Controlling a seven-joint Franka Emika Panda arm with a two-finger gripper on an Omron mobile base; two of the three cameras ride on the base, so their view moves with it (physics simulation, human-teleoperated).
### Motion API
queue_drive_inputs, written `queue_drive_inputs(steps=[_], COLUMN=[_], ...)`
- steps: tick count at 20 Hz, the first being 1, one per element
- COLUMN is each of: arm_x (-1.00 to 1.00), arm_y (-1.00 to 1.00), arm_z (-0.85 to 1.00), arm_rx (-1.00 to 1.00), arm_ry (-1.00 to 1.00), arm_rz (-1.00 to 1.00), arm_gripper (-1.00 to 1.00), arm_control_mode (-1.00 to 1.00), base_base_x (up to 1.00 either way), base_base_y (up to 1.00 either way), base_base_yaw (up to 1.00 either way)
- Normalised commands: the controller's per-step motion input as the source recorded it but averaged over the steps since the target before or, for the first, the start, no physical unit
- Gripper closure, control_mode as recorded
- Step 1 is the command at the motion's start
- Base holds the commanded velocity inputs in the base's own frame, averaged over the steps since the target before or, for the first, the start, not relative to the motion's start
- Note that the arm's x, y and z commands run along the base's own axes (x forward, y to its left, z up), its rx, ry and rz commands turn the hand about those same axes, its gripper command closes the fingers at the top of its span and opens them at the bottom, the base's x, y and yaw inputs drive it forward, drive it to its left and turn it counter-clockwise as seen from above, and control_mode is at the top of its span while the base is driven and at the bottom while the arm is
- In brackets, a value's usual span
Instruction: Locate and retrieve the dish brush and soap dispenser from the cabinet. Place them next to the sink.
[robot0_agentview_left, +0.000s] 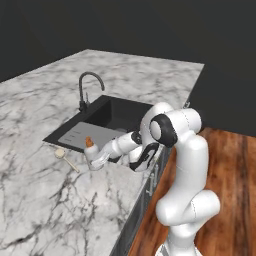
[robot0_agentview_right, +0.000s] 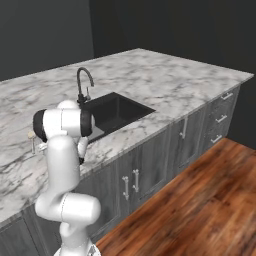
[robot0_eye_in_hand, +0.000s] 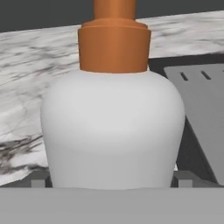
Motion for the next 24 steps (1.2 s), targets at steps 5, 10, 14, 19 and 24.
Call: queue_drive_inputs(steps=[5, 10, 14, 19, 24], arm_x=[-0.3, -0.25, -0.21, -0.26, -0.46], arm_y=[-0.06, -0.01, -0.13, -0.02, -0.02], arm_z=[-1.0, -0.57, -0.79, -0.64, -0.65], arm_rx=[-0.09, -0.03, -0.04, 0.06, 0.09], arm_ry=[0.02, 0.0, 0.0, 0.0, -0.06], arm_rz=[0.0, 0.0, 0.0, 0.01, 0.01], arm_gripper=[-1.0, -1.0, -1.0, 1.0, 1.0], arm_control_mode=[-1.0, -1.0, -1.0, -1.0, -1.0], base_base_x=[0.0, 0.0, 0.0, 0.0, 0.0], base_base_y=[0.0, 0.0, 0.0, 0.0, 0.0], base_base_yaw=[0.0, 0.0, 0.0, 0.0, 0.0])
